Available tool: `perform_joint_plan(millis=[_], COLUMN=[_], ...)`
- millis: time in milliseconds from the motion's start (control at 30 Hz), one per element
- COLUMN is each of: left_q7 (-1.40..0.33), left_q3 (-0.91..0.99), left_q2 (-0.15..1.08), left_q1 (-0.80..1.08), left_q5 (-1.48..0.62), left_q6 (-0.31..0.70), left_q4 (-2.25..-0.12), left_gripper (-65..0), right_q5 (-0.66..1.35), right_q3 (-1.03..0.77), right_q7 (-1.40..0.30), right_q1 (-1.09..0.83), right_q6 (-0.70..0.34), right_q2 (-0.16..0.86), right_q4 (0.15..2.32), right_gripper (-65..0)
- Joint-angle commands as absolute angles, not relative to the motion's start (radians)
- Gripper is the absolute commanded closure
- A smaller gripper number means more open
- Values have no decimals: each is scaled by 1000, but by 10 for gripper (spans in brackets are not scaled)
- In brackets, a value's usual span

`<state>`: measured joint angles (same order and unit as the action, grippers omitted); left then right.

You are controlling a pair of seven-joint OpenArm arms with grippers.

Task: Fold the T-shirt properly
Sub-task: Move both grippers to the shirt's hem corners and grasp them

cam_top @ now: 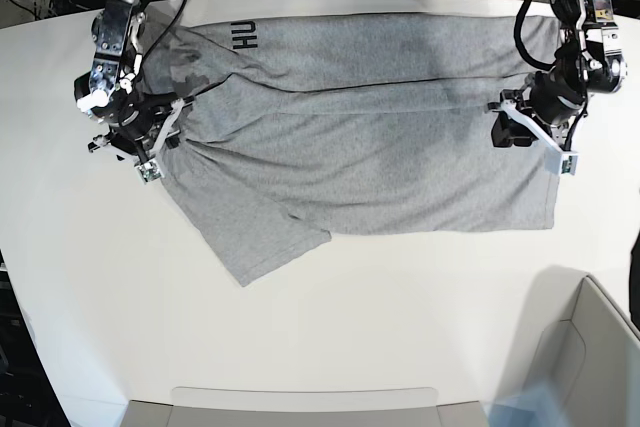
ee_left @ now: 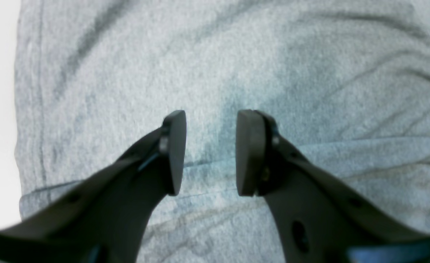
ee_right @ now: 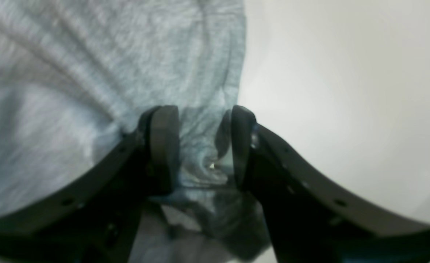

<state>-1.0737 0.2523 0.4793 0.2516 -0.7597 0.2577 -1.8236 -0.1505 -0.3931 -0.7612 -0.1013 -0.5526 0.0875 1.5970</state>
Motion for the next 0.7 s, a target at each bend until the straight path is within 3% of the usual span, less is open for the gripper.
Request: perform_joint_plan(millis=[0,167,367,567,667], left_q7=[-1056,-1056,-1056,-1056,-1056], left_q3=[259,259,259,259,259], left_q2=[492,492,492,492,492], left_q1=[243,243,243,248,249], left_q5=[-769,-769,-769,-769,-769], left_q6=[259,259,259,259,259], left_q4=[-1840,-1840,-1840,-1840,-1840], left_gripper=[-236,-236,-236,-236,-236], right_q5=[-140,-140,-143,-140,-140], right_q3=[-394,-395,-387,-329,-331], right_q7=[-737,-733,-739,-826,-730], right_q1=[-93,-39,179,501,621], right_q6=[-553,-553,-553,-555,-555], right_q2=[94,76,74,127,136], right_q4=[1638,1679,1618,1257,1013], right_gripper=[-240,-240,-243,-306,-317])
